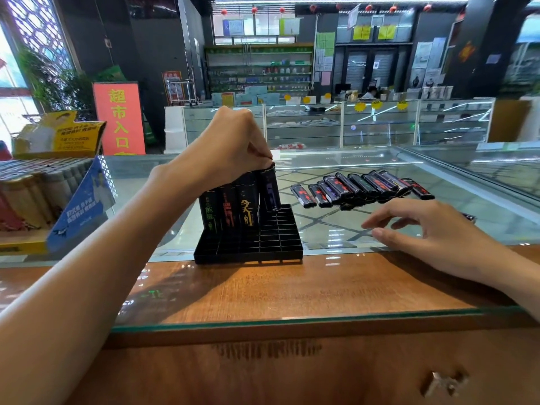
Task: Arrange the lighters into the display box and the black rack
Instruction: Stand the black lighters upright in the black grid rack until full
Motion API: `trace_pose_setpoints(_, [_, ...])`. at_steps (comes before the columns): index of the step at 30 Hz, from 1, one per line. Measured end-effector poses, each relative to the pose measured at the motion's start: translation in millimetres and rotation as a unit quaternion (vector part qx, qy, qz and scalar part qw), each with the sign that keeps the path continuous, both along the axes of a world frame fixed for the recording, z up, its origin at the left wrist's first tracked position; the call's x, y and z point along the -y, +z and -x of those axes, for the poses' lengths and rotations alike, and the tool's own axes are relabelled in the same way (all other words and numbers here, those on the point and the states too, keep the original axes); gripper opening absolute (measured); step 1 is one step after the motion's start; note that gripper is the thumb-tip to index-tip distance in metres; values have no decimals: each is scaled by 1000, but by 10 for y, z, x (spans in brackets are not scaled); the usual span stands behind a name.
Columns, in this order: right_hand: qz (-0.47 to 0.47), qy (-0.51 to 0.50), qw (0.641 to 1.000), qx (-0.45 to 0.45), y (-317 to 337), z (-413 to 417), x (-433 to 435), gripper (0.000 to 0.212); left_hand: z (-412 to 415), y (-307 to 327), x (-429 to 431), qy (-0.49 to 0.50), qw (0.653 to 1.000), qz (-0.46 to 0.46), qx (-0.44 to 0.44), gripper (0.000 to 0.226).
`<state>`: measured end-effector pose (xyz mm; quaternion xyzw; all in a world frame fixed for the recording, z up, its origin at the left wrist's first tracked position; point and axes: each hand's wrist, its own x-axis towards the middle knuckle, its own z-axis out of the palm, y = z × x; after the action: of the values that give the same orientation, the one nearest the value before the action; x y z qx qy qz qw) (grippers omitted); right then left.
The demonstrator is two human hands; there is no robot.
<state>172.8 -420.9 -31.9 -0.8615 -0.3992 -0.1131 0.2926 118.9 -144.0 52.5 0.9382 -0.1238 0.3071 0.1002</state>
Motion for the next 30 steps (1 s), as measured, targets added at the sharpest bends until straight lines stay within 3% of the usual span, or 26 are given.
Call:
trace_pose_setpoints(7, [5,4,1000,1,-7,-14,2,14,-51,-26,19,1,999,-32,-16,15])
trace_pose_setpoints(19, [4,17,1000,3,-13,-14,17,14,-62,-64,-60,-29,998,-7,-55,20])
trace_pose_setpoints(23, [-3,25,1000,-1,4,44,82,23,-80,-28,-64,-19,997,3,-74,24])
trace_pose_setpoints(30, [15,-3,1000,19,8,109,441,26,-49,-22,271,-78,996,20,26,26])
